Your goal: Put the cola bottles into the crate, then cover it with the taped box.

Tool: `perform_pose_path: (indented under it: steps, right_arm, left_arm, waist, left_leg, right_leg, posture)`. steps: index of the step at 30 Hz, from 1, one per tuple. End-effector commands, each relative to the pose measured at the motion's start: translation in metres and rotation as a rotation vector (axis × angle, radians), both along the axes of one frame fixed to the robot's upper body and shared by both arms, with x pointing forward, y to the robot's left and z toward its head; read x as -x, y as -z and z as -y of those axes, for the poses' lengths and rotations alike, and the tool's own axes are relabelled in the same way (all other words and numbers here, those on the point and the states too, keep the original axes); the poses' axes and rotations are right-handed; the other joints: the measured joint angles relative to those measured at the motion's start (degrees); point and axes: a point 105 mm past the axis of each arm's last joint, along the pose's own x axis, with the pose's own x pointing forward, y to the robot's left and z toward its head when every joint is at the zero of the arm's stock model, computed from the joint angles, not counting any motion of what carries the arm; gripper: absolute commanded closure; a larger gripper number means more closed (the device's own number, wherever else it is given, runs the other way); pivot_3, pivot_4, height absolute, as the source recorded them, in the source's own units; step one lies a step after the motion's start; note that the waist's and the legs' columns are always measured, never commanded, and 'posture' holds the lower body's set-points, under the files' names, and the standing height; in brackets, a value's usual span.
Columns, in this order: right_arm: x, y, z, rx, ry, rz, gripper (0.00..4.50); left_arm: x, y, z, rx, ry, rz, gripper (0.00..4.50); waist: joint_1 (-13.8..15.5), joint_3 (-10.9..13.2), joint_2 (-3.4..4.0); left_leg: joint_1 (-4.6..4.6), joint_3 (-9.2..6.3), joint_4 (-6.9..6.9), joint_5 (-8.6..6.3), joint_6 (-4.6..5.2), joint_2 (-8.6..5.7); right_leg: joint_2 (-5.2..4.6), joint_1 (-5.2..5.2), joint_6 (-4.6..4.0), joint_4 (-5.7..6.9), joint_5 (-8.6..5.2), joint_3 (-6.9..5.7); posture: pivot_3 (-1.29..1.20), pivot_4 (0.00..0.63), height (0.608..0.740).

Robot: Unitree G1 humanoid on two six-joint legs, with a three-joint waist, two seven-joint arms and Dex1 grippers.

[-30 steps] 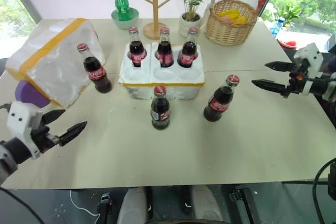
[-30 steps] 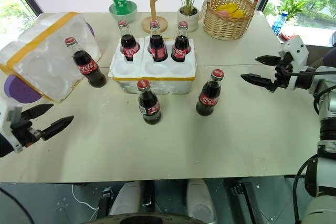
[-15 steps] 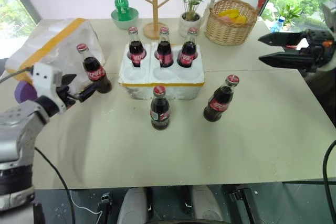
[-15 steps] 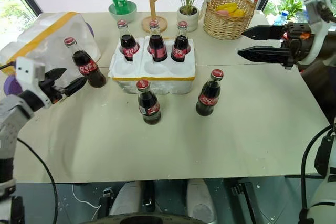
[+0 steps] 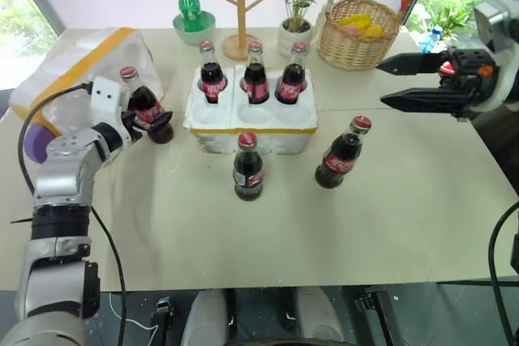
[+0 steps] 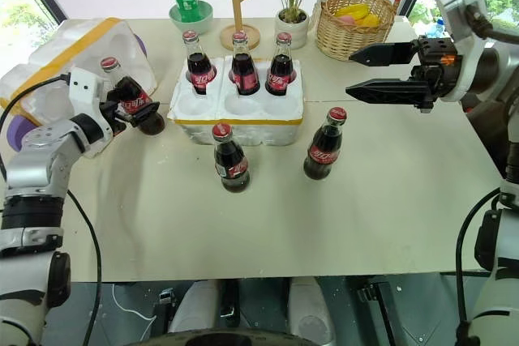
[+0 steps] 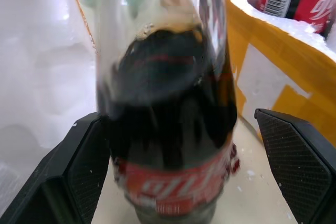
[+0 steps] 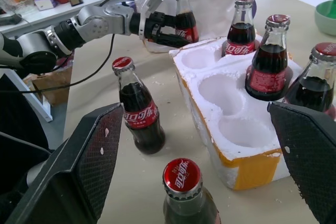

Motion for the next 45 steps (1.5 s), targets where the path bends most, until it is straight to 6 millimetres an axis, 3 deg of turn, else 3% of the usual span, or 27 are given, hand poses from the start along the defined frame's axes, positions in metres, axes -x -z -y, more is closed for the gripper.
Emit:
perform_pose_path:
  steps: [1,2,6,10,17,21,24,27,35,41,45]
  right_arm:
    - [0.001,-0.014,-0.003,-0.006,0.015,0.071,0.00]
    - [0.000,-0.014,-0.002,-0.002,0.025,0.073,0.00]
    - [-0.002,-0.014,0.000,0.000,0.046,0.080,0.00]
    - [-0.005,-0.015,0.004,-0.003,0.077,0.087,0.00]
    - [-0.006,-0.010,0.007,0.011,0.102,0.085,0.00]
    - [-0.007,-0.008,0.008,0.019,0.114,0.085,0.00]
    - [-0.009,-0.006,0.007,0.019,0.126,0.088,0.00]
    - [-0.008,-0.005,0.006,0.025,0.126,0.092,0.00]
    - [-0.009,0.001,0.004,0.025,0.150,0.096,0.00]
    - [-0.004,0.009,0.003,0.013,0.162,0.080,0.00]
    - [-0.006,0.010,0.005,-0.001,0.189,0.081,0.00]
  left_arm:
    - [-0.006,-0.006,0.000,0.002,-0.003,0.019,0.14]
    - [-0.005,-0.006,0.000,-0.002,0.005,0.021,0.14]
    - [0.000,-0.008,-0.004,-0.024,0.023,0.019,1.74]
    - [0.016,-0.018,-0.004,-0.035,0.100,0.004,1.71]
    - [0.100,-0.058,0.038,-0.099,0.629,-0.141,1.71]
    - [0.114,-0.093,0.054,-0.069,0.794,-0.145,1.71]
    - [0.085,-0.135,0.081,-0.005,0.837,-0.008,1.71]
    - [0.052,-0.149,0.114,0.010,0.859,0.074,1.71]
    - [0.001,-0.124,0.171,-0.058,0.882,0.087,1.71]
    - [-0.010,-0.116,0.195,-0.003,0.900,0.087,1.71]
    - [-0.011,-0.100,0.206,-0.064,0.919,0.075,1.71]
  waist:
    - [0.0,0.0,0.00]
    - [0.0,0.0,0.00]
    - [-0.1,0.0,0.00]
    - [-0.4,0.0,0.00]
    - [-0.2,0.2,-0.21]
    - [0.8,0.3,-0.21]
    - [1.6,0.3,-0.24]
    - [2.4,0.3,-0.23]
    - [0.9,0.3,-0.15]
    - [0.9,0.3,-0.13]
    - [1.2,0.3,-0.15]
  left_leg:
    - [0.00,0.00,0.00,0.01,-0.01,0.00]
    - [0.00,-0.01,0.00,0.01,-0.02,0.00]
    - [0.00,0.00,0.00,0.04,-0.06,0.00]
    - [0.00,0.00,0.00,0.06,-0.10,0.02]
    - [-0.17,-0.05,-0.04,0.12,-0.22,0.12]
    - [-0.20,-0.05,-0.01,0.05,-0.09,0.04]
    - [-0.17,-0.11,0.10,0.10,-0.15,-0.04]
    - [-0.15,-0.19,0.36,0.10,-0.13,-0.10]
    - [-0.57,-0.11,0.76,0.06,-0.06,-0.03]
    - [-0.91,-0.10,0.79,0.06,-0.07,-0.01]
    - [-1.03,-0.12,0.91,0.07,-0.08,-0.04]
  right_leg:
    - [0.02,0.00,0.00,0.00,0.00,-0.01]
    - [0.02,0.00,0.00,0.01,0.00,-0.01]
    - [0.01,0.00,0.00,0.01,0.00,-0.01]
    - [0.01,-0.01,0.00,0.01,0.00,0.01]
    - [0.04,-0.22,-0.01,-0.04,-0.01,0.03]
    - [-0.02,-0.15,-0.02,-0.06,-0.02,-0.01]
    - [0.03,-0.03,-0.02,-0.05,-0.02,-0.04]
    - [0.10,0.15,0.03,0.00,0.04,-0.08]
    - [0.18,-0.22,0.18,0.14,0.08,0.02]
    - [0.19,-0.56,0.18,0.19,0.08,0.02]
    - [0.13,-0.65,0.19,0.29,0.09,0.01]
  posture:
    - [0.00,0.150,0.740]
    - [0.00,0.150,0.740]
    - [0.00,0.150,0.740]
    - [0.00,0.150,0.740]
    - [0.00,0.150,0.740]
    - [0.00,0.150,0.740]
    - [0.00,0.150,0.740]
    - [0.00,0.150,0.740]
    - [0.00,0.150,0.740]
    - [0.00,0.150,0.740]
    - [0.00,0.150,0.740]
